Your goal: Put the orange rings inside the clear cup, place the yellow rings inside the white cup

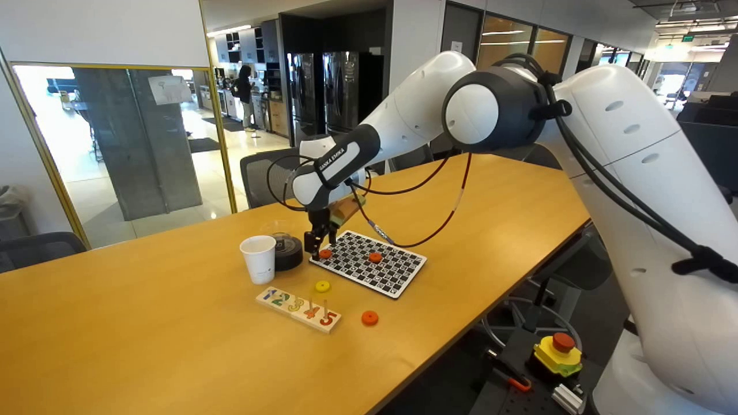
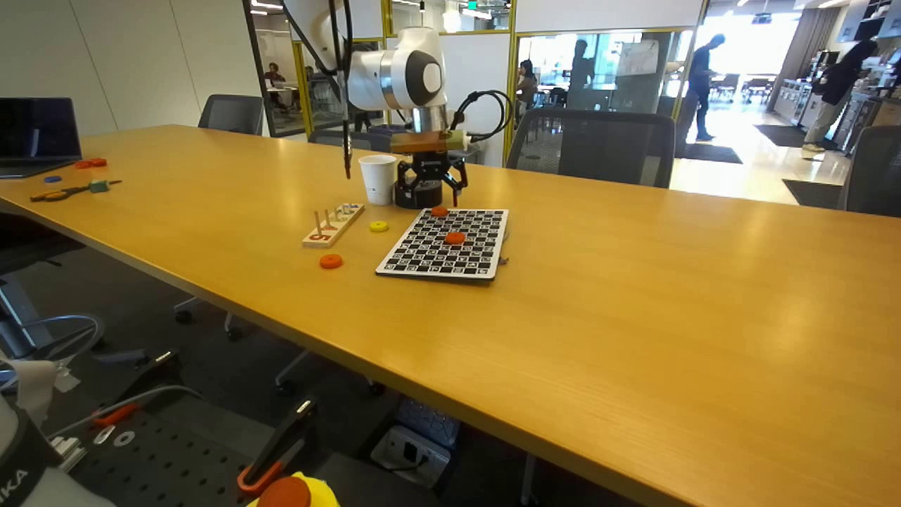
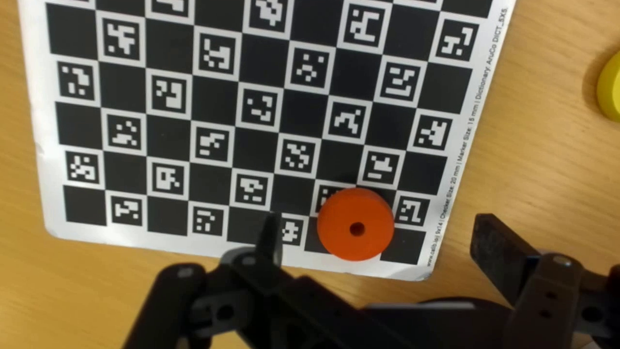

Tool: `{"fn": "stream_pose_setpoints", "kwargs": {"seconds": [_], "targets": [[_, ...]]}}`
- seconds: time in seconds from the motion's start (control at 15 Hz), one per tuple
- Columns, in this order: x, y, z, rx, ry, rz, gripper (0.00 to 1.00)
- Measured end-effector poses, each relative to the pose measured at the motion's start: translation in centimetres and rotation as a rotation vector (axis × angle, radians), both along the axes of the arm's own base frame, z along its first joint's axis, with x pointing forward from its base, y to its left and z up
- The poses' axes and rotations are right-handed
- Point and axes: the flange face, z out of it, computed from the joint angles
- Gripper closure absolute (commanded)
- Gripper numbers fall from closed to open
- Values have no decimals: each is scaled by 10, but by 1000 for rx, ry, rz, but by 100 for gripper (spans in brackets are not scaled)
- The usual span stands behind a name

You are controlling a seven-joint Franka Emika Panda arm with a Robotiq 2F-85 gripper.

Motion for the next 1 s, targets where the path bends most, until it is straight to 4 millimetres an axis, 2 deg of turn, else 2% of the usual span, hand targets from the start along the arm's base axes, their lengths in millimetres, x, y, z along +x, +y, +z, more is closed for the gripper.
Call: {"fn": "stream_pose_setpoints", "kwargs": {"seconds": [0.07, 0.13, 0.2, 0.67, 0.73, 1.0], "targets": [[1, 0, -1, 0, 0, -1, 0], [2, -1, -2, 0, -1, -2, 10], [3, -2, -3, 0, -1, -3, 26], [5, -4, -6, 1, -2, -5, 80], [5, -4, -6, 1, -2, -6, 83], [5, -5, -5, 4, -4, -12, 81]]}}
